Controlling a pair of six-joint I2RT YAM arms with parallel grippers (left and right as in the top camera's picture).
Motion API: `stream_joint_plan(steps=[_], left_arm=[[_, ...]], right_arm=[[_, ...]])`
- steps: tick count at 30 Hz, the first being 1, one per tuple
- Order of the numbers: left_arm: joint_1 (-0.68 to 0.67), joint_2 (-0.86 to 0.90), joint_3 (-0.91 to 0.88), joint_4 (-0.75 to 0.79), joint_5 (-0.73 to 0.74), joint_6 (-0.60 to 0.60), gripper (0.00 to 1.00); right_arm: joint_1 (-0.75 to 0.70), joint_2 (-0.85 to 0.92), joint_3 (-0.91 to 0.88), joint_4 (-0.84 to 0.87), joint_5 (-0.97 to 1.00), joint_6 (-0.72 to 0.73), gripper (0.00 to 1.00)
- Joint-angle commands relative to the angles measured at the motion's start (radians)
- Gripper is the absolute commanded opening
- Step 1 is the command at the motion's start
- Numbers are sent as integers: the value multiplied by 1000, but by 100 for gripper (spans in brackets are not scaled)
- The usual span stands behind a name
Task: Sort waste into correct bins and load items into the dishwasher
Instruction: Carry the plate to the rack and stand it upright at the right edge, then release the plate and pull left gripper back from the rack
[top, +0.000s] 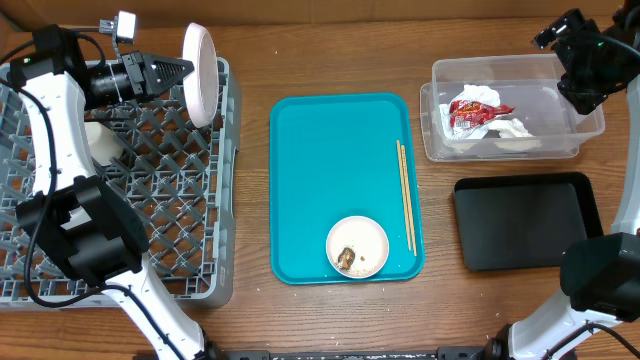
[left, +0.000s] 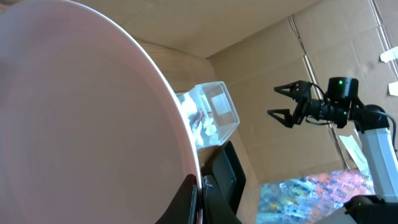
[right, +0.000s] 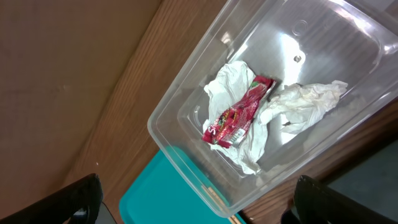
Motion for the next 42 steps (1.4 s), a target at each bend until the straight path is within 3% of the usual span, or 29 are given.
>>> stream_joint_plan(steps=[1, 7, 11, 12, 15, 17, 23, 25, 29, 35, 42], left_arm=[[3, 3, -8, 4, -51, -55, 4], [3, 3, -8, 0, -126, -97, 4], [2, 3, -8, 0, -138, -97, 16], [2, 3, -8, 0, -140, -97, 21], [2, 3, -8, 0, -167, -119, 51], [3, 3, -6, 2, -160, -163, 56], [6, -8, 52, -18, -183, -169, 64], [8, -16, 101, -48, -256, -179, 66], [3, -53, 306, -210, -538, -257, 66], [-43, -143, 458, -412, -667, -269, 70], [-197, -295, 453, -412, -780, -362, 74]], right_arm=[[-6, -7, 20, 6, -4, 1, 100], [-6, -7, 20, 6, -4, 1, 100], [-6, -7, 20, 5, -4, 1, 100], [-6, -7, 20, 6, -4, 1, 100], [-6, -7, 20, 6, -4, 1, 100], [-6, -7, 20, 6, -4, 1, 100], [-6, -7, 20, 6, -4, 1, 100], [-6, -7, 20, 6, -4, 1, 100], [-6, -7, 20, 6, -4, 1, 100], [-6, -7, 20, 6, -4, 1, 100], [-6, -7, 20, 6, -4, 1, 100]])
